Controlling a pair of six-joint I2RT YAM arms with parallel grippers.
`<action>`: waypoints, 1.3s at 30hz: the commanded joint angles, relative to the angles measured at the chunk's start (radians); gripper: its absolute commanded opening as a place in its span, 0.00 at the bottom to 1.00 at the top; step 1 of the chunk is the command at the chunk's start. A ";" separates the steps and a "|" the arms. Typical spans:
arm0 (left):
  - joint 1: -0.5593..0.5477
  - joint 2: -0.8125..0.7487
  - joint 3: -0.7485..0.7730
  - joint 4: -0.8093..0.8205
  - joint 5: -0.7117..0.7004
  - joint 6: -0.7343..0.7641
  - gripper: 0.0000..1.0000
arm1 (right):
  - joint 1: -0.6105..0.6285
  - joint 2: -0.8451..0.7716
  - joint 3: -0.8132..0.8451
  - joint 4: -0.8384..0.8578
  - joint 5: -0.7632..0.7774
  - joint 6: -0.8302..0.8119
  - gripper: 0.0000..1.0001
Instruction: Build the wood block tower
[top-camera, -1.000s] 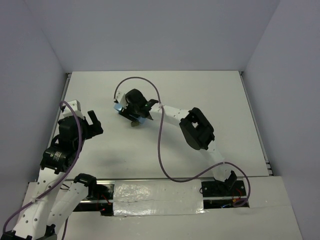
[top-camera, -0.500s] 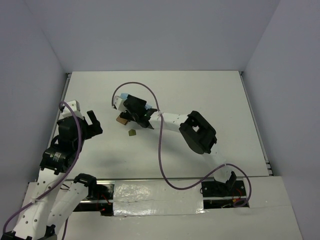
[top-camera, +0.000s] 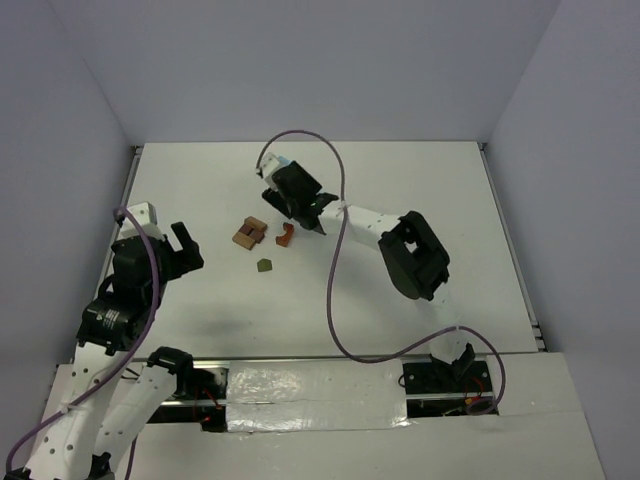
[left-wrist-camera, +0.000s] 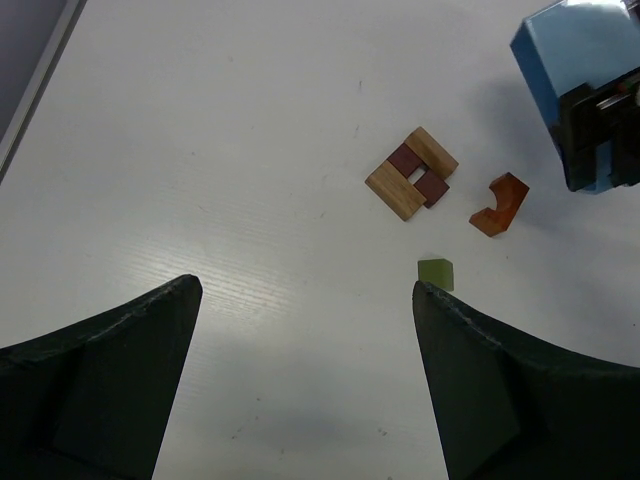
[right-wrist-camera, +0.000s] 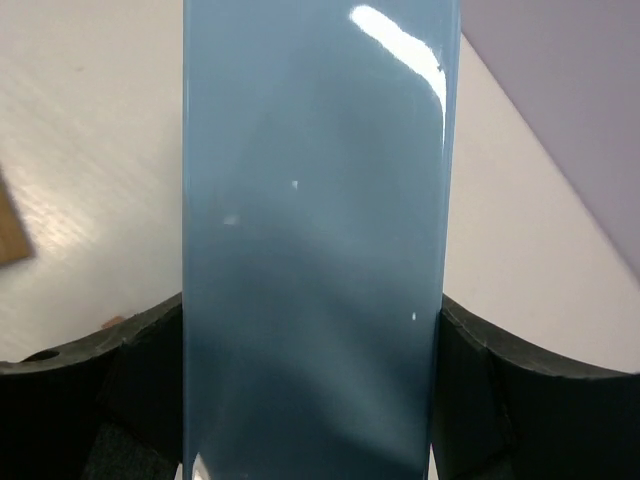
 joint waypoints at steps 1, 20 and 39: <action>-0.005 -0.013 0.002 0.038 -0.002 0.018 0.99 | -0.151 -0.119 0.056 -0.119 -0.067 0.310 0.34; -0.016 -0.033 -0.003 0.042 0.012 0.023 0.99 | -0.881 -0.006 -0.214 0.021 -1.456 0.974 0.78; -0.025 -0.028 -0.001 0.044 0.015 0.024 0.99 | -0.623 -0.296 -0.110 -0.411 -0.459 0.675 0.96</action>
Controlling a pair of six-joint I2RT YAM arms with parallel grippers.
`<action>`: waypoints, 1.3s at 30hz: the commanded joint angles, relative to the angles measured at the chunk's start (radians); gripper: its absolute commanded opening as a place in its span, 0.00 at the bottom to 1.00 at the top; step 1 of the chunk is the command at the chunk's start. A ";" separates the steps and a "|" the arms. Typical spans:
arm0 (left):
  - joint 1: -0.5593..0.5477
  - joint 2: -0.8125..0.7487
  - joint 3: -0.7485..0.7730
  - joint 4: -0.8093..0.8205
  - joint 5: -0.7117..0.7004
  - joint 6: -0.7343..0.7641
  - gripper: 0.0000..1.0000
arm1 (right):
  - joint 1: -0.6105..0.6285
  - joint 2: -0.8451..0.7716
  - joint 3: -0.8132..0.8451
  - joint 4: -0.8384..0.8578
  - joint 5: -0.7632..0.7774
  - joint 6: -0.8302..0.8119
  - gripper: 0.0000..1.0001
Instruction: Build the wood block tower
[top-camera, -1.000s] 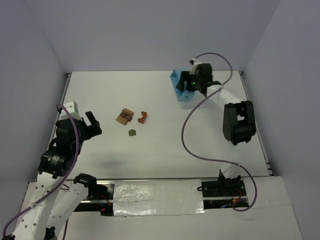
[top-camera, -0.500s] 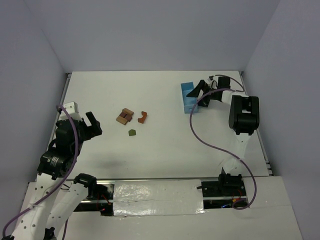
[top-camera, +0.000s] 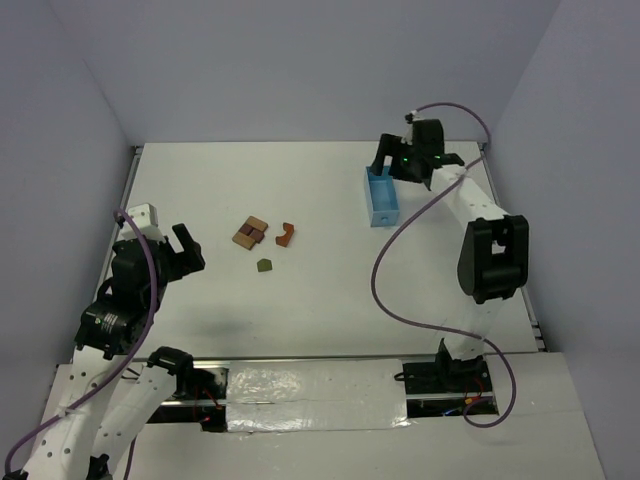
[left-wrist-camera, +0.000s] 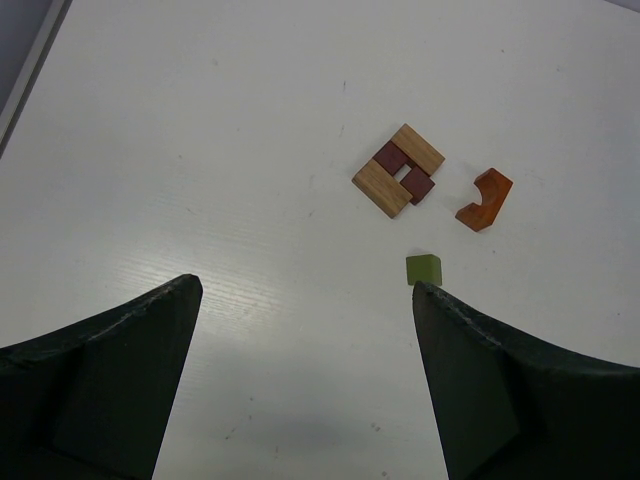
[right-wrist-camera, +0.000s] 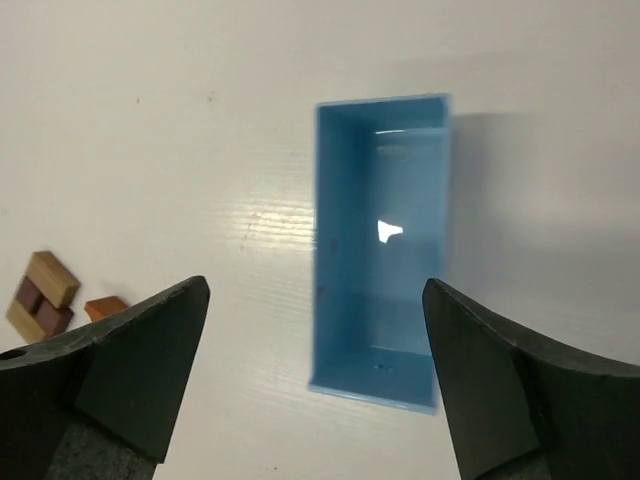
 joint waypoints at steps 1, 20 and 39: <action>-0.006 -0.007 -0.001 0.042 0.003 0.022 0.99 | 0.111 0.073 0.089 -0.169 0.283 -0.076 0.93; -0.015 -0.027 -0.003 0.045 0.007 0.025 0.99 | 0.151 0.411 0.442 -0.336 0.416 -0.217 0.07; -0.033 0.064 0.002 0.045 0.020 0.027 1.00 | -0.245 0.673 0.880 -0.522 0.181 -0.493 0.08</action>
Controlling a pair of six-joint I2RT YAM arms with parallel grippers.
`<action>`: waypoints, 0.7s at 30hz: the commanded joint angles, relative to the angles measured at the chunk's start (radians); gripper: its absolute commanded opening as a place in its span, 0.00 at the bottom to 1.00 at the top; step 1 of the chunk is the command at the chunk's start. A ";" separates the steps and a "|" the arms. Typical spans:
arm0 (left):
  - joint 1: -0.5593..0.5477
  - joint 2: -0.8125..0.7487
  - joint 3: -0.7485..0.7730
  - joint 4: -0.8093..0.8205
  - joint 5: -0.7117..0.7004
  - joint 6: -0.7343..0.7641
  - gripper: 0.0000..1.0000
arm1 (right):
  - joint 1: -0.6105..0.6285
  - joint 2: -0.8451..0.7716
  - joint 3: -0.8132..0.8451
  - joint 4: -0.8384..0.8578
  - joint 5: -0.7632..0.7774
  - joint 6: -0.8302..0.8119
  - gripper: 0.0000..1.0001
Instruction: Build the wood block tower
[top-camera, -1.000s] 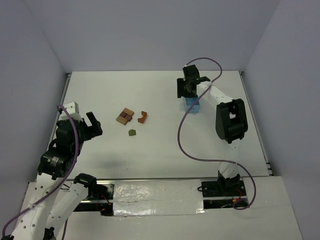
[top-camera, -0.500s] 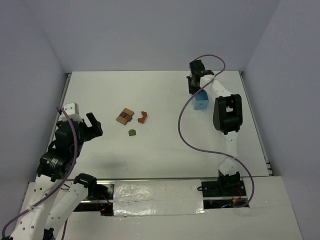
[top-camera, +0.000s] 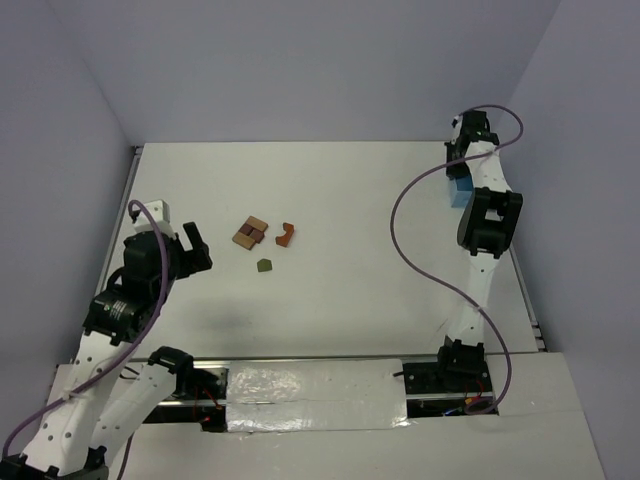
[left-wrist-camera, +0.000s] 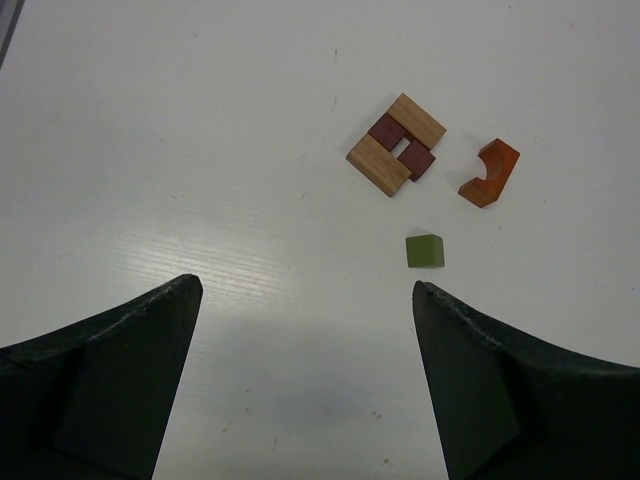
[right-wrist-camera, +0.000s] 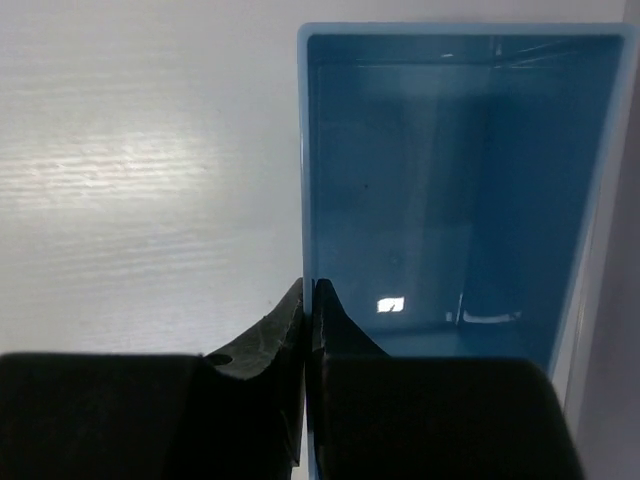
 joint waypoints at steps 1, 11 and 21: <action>-0.004 0.008 0.005 0.038 -0.003 0.026 0.99 | 0.016 0.042 0.122 -0.061 -0.101 -0.072 0.09; -0.004 0.025 0.008 0.033 -0.014 0.026 1.00 | 0.017 -0.026 0.141 -0.057 -0.110 -0.042 0.75; -0.004 0.006 0.006 0.025 -0.035 0.017 0.99 | 0.233 -0.629 -0.178 0.197 0.063 0.142 1.00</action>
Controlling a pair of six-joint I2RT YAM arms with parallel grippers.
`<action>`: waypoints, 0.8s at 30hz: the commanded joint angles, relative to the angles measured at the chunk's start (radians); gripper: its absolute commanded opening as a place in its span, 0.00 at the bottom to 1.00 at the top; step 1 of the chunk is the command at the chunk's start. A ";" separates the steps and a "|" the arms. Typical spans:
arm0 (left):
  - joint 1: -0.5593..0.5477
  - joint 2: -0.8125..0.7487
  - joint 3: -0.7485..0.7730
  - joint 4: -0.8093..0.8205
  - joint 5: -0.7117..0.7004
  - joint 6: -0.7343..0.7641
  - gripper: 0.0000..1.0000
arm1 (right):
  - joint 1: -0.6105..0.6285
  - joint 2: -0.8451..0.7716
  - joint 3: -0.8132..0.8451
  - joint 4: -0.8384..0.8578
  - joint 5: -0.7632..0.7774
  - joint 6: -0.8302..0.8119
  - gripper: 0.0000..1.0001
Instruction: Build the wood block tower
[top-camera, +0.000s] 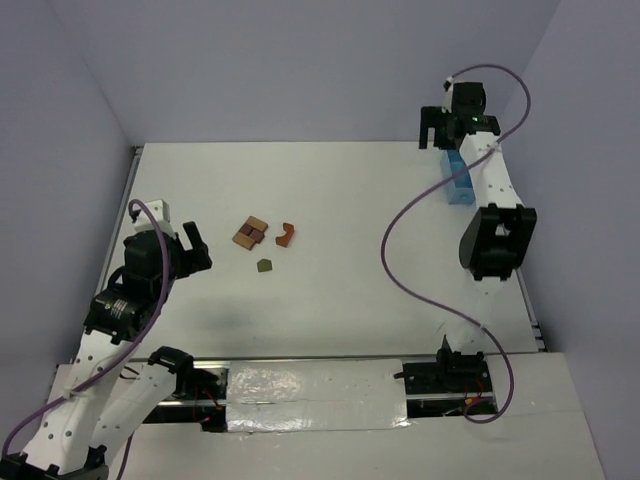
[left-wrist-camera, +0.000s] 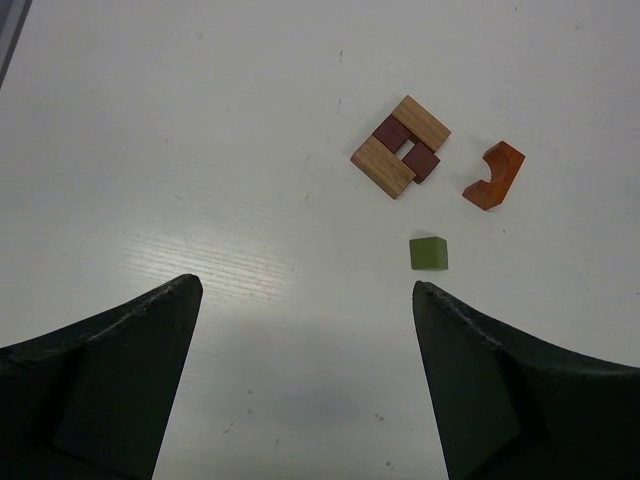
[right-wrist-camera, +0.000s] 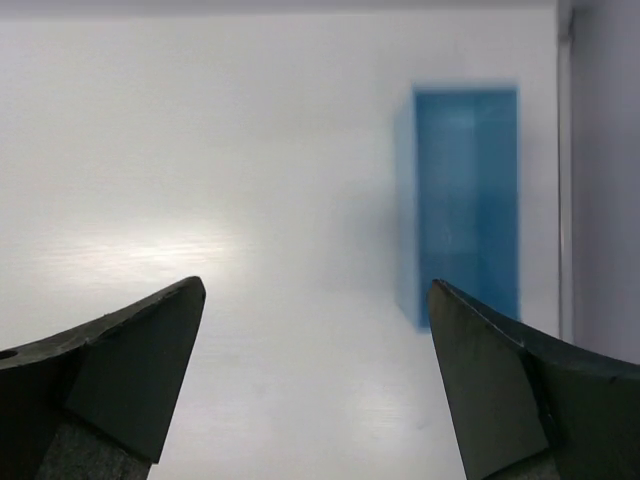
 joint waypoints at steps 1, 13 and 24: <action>-0.004 -0.020 0.008 0.025 -0.026 0.018 0.99 | 0.176 -0.425 -0.266 0.332 0.074 0.160 1.00; -0.004 -0.060 0.012 0.014 -0.060 0.005 1.00 | 0.762 -0.652 -0.899 0.744 -0.089 0.351 1.00; -0.003 -0.092 0.009 0.011 -0.082 -0.002 1.00 | 1.006 -0.066 -0.370 0.423 0.059 0.204 0.87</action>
